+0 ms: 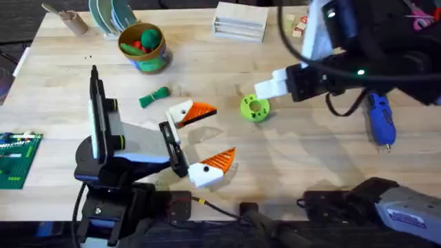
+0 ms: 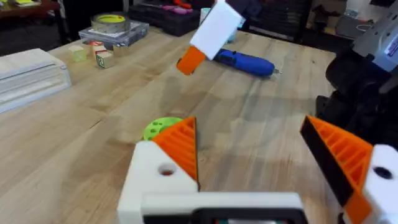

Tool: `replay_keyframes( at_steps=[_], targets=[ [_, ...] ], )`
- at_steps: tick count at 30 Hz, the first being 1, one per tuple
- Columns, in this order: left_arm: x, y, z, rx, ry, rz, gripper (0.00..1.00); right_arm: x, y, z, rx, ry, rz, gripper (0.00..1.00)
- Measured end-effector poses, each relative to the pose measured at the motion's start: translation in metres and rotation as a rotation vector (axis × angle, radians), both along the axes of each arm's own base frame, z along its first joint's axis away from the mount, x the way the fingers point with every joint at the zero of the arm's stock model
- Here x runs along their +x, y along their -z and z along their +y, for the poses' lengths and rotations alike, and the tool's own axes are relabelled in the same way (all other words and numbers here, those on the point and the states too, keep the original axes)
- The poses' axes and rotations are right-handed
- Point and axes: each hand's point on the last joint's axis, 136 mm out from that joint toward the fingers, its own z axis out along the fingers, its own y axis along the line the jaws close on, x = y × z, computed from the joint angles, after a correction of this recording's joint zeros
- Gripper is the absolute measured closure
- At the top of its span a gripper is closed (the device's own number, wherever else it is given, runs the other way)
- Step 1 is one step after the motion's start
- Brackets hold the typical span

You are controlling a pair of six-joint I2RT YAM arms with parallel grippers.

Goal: Pick up the gripper from the table and insert it into the empty holder that is missing its gripper. Then pick up a screw, insert it into the mounting hole, and use the screwdriver to tighten it. Finally, clean up the table by picking up the vegetable and placing it into the bucket.

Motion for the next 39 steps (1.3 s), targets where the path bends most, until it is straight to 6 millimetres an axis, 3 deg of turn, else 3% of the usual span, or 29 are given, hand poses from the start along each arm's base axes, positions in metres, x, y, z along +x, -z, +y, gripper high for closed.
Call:
replay_keyframes(
  at_steps=[11, 17, 18, 23, 32, 39],
  targets=[
    [0.000, 0.000, 0.000, 0.000, 0.000, 0.000, 0.008, -0.012, 0.034, 0.023, -0.117, -0.101, 0.060, 0.028],
    [0.000, 0.000, 0.000, 0.000, 0.000, 0.000, 0.009, -0.020, 0.061, 0.033, -0.199, -0.151, 0.114, 0.029],
    [0.000, 0.000, 0.000, 0.000, 0.000, 0.000, 0.008, -0.023, 0.075, 0.035, -0.245, -0.171, 0.137, 0.028],
    [0.000, 0.000, 0.000, 0.000, 0.000, 0.000, 0.008, -0.025, 0.087, 0.040, -0.278, -0.188, 0.151, 0.049],
    [0.000, 0.000, 0.000, 0.000, 0.000, 0.000, 0.007, -0.023, 0.090, 0.050, -0.271, -0.209, 0.129, 0.205],
    [0.000, 0.000, 0.000, 0.000, 0.000, 0.000, 0.007, -0.028, 0.090, 0.056, -0.274, -0.235, 0.125, 0.454]
  ],
)
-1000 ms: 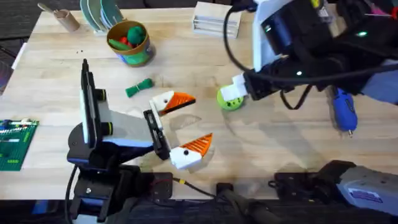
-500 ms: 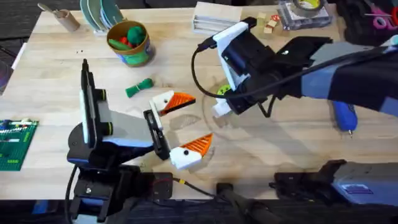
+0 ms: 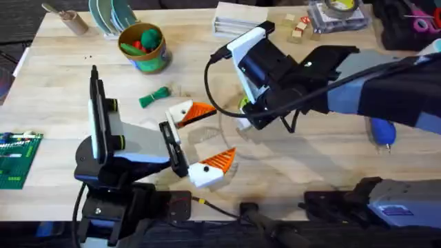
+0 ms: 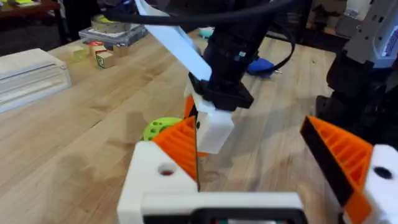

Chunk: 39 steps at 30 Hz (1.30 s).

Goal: Pick up the gripper from the table and insert it into the empty holder that is missing its gripper. Then pick up a screw, insert it into the mounting hole, and use the screwdriver to tighten it. Finally, clean up the table by picking up the vegetable and placing it into the bucket.

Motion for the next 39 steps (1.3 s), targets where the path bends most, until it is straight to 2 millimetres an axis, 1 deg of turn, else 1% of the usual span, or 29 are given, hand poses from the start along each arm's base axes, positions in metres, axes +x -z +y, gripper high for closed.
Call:
replay_keyframes(
  at_steps=[3, 8, 10, 12, 14, 16, 18, 23, 33, 39],
  targets=[
    [0.0000, 0.0000, 0.0000, 0.000, 0.000, 0.000, 0.007, -0.0005, 0.0000, 0.0006, 0.000, -0.002, 0.000, 0.509],
    [0.0000, 0.0000, 0.0000, 0.000, 0.000, 0.000, 0.007, 0.0002, -0.0003, 0.0012, 0.003, -0.002, -0.003, 0.513],
    [0.0000, 0.0000, 0.0000, 0.000, 0.000, 0.000, 0.007, 0.0004, -0.0004, 0.0014, 0.003, -0.002, -0.004, 0.529],
    [0.0000, -0.0001, 0.0000, 0.000, 0.000, -0.001, 0.007, 0.0004, -0.0004, 0.0014, 0.004, -0.002, -0.004, 0.583],
    [0.0000, 0.0000, 0.0000, 0.000, 0.000, 0.000, 0.007, 0.0007, 0.0005, 0.0017, 0.003, -0.002, -0.003, 0.614],
    [0.0000, 0.0000, 0.0000, 0.000, 0.000, 0.000, 0.007, 0.0006, 0.0053, 0.0015, -0.007, -0.002, 0.006, 0.654],
    [0.0000, 0.0000, 0.0000, 0.000, 0.000, 0.000, 0.008, 0.0021, 0.0083, -0.0005, -0.023, 0.002, 0.004, 0.683],
    [0.0000, 0.0000, 0.0000, 0.000, 0.000, 0.000, 0.008, 0.0035, 0.0080, -0.0019, -0.031, 0.005, -0.004, 0.739],
    [0.0000, 0.0000, 0.0000, 0.000, 0.000, 0.000, 0.008, 0.0057, 0.0075, -0.0035, -0.040, 0.009, -0.016, 0.981],
    [0.0000, 0.0000, 0.0000, 0.000, 0.000, 0.000, 0.008, 0.0062, 0.0067, -0.0048, -0.045, 0.012, -0.021, 0.992]
  ],
)
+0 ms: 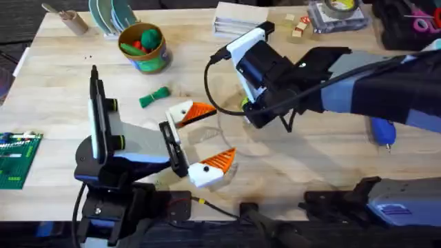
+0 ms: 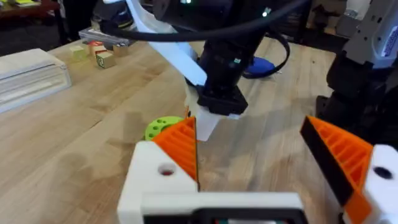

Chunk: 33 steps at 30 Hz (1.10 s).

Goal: Pick up the gripper from the table and insert it into the empty holder that is missing its gripper. Then pick up a screw, insert it into the mounting hole, and use the screwdriver to tighten it. Finally, clean up the table by picking up the vegetable and placing it into the bucket.

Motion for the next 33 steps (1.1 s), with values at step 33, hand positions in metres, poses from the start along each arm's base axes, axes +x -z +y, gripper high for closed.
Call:
replay_keyframes(
  at_steps=[33],
  targets=[
    [0.000, 0.000, 0.000, 0.000, 0.000, 0.000, 0.008, -0.005, -0.186, 0.112, 0.275, -0.370, 0.025, 0.994]
  ],
)
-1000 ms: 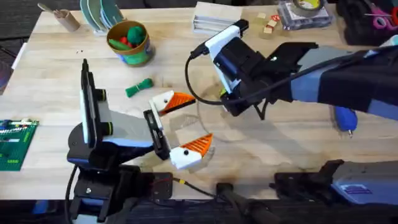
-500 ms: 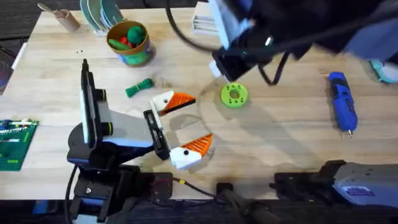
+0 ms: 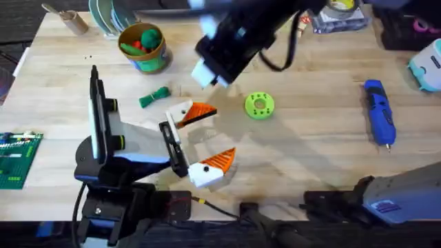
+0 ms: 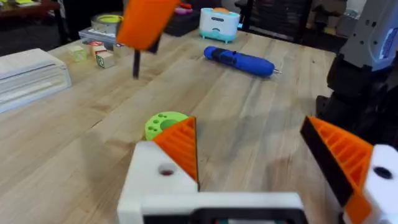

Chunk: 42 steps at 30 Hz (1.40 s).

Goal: Pick up the gripper from the table and insert it into the empty holder that is missing its gripper. Then pick up a screw, insert it into the mounting hole, and use the screwdriver to tighten it. Finally, clean up the table by picking up the vegetable and placing it into the bucket.

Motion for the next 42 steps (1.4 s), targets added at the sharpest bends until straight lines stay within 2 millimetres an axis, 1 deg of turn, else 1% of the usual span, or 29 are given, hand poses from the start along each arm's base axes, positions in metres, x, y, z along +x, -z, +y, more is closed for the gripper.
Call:
replay_keyframes(
  at_steps=[2, 5, 10, 16, 23, 27, 28, 32, 36, 42],
  targets=[
    [0.000, 0.000, 0.000, 0.000, 0.000, 0.000, 0.008, -0.010, 0.004, 0.009, -0.007, -0.051, 0.001, 0.994],
    [0.000, 0.000, 0.000, 0.000, 0.000, -0.001, 0.008, -0.021, 0.004, 0.020, -0.002, -0.114, -0.014, 0.994],
    [0.000, 0.000, 0.000, 0.011, 0.001, -0.025, 0.008, -0.032, 0.002, 0.029, 0.004, -0.194, -0.041, 0.994],
    [0.000, 0.000, 0.000, 0.015, 0.002, -0.034, 0.008, -0.033, 0.001, 0.034, 0.014, -0.211, -0.055, 0.994],
    [0.000, 0.000, 0.000, 0.017, 0.002, -0.038, 0.007, -0.034, 0.000, 0.034, 0.015, -0.213, -0.056, 0.994],
    [0.000, 0.000, 0.000, 0.016, 0.002, -0.038, 0.008, -0.038, 0.001, 0.037, 0.014, -0.225, -0.055, 0.994],
    [0.000, 0.000, 0.000, 0.017, 0.002, -0.038, 0.008, -0.045, 0.001, 0.040, 0.014, -0.245, -0.054, 0.994],
    [0.000, 0.000, 0.000, 0.017, 0.002, -0.038, 0.007, -0.049, 0.006, 0.042, -0.001, -0.255, -0.042, 0.994],
    [0.000, 0.000, 0.000, 0.015, 0.002, -0.033, 0.007, -0.048, 0.014, 0.043, -0.020, -0.255, -0.026, 0.994],
    [0.000, 0.000, 0.000, 0.016, 0.003, -0.038, 0.007, -0.042, 0.014, 0.044, -0.027, -0.247, -0.055, 0.994]
  ],
)
